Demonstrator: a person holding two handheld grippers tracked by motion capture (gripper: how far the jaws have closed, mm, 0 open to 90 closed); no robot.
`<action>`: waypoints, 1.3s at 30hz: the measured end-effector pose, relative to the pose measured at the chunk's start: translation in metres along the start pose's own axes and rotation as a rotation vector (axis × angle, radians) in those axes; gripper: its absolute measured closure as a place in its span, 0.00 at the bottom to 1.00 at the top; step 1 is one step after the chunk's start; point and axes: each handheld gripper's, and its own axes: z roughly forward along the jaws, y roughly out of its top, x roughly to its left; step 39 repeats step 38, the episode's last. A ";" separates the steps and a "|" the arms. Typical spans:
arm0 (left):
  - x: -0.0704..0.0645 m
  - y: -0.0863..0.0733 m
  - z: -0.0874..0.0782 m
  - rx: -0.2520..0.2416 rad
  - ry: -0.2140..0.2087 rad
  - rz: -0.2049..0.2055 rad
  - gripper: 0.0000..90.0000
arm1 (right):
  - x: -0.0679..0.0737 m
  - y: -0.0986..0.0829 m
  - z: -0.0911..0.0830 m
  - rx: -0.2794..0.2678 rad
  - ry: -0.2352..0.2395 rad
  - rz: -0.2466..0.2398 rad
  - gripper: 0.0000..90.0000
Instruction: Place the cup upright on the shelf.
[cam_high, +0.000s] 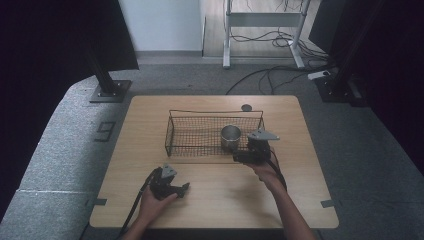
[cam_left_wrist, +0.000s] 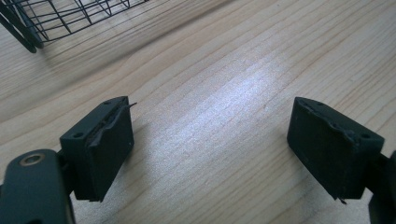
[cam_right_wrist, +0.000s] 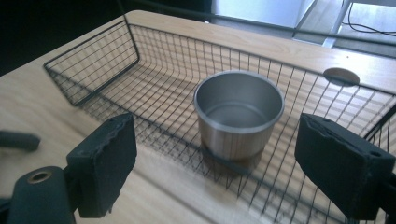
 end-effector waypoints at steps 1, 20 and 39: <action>0.000 0.000 0.000 0.001 0.000 0.000 0.16 | 0.001 -0.003 -0.003 -0.001 0.001 -0.002 0.14; 0.000 0.000 0.000 -0.001 0.000 -0.001 0.16 | -0.009 -0.090 -0.044 0.074 -0.020 0.014 0.16; 0.000 0.000 0.000 -0.001 0.000 -0.001 0.16 | -0.015 -0.109 -0.037 0.135 -0.040 0.023 0.16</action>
